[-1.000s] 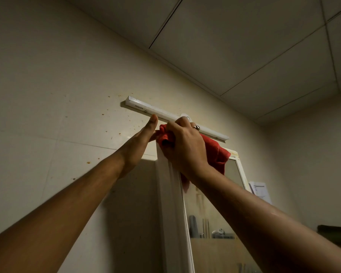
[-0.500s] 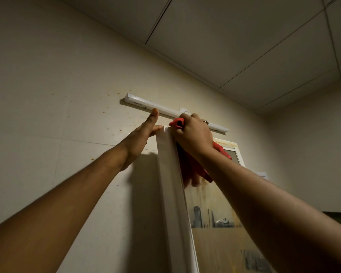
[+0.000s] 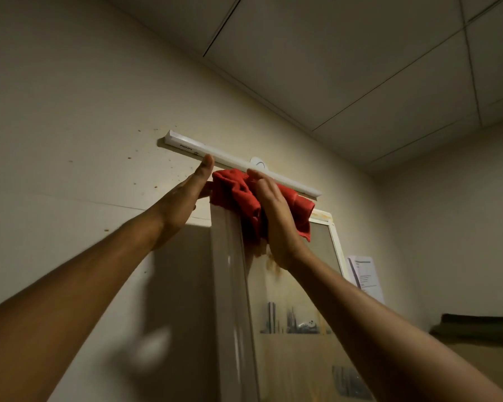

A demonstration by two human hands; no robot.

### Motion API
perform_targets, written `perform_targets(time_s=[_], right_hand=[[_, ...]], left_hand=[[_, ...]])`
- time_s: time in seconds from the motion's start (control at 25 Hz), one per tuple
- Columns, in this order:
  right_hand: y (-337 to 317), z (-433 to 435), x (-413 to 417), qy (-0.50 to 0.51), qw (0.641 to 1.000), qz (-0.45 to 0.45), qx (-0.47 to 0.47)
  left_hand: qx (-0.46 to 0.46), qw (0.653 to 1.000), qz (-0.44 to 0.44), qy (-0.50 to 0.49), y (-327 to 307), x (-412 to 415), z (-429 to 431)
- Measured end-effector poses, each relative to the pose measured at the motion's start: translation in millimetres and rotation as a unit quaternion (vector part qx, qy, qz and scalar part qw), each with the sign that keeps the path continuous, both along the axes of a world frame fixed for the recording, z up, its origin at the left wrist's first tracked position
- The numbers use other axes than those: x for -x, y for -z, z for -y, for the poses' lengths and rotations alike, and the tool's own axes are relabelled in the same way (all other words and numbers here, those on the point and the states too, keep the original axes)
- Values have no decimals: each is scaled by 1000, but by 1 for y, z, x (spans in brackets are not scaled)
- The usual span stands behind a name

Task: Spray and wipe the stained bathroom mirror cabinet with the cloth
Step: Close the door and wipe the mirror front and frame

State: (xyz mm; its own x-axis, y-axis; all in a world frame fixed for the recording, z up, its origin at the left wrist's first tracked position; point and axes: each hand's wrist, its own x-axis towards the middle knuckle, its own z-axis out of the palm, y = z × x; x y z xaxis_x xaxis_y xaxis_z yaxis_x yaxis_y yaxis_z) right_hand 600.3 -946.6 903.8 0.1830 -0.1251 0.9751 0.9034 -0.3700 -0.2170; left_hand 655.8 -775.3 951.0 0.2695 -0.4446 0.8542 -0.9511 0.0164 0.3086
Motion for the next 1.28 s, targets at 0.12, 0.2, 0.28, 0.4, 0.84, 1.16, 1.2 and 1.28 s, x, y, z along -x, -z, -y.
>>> perform_targets(time_s=[0.12,0.2,0.28,0.4,0.84,1.16,1.2,1.28], right_hand=[[-14,25,0,-70,995,-24,-65],[-16,23,-11,127,990,55,-33],[-10,16,-38,326,934,141,47],[-8,28,-69,386,907,159,56],[-27,134,-58,422,889,-133,-116],[-30,182,-42,510,856,-43,76],[-33,198,-37,517,851,-91,28],[-43,190,-36,549,826,-127,-24]], left_hand=[[8,1000,-4,-9,-1,1,3],[7,1000,-5,-28,-4,3,4],[10,998,-5,-57,-10,6,5],[27,995,25,-92,-22,5,9],[-94,979,35,-179,-39,23,33],[-90,982,8,-165,-47,24,49],[-91,983,6,-162,-46,25,49],[-87,984,-1,-158,-44,28,49]])
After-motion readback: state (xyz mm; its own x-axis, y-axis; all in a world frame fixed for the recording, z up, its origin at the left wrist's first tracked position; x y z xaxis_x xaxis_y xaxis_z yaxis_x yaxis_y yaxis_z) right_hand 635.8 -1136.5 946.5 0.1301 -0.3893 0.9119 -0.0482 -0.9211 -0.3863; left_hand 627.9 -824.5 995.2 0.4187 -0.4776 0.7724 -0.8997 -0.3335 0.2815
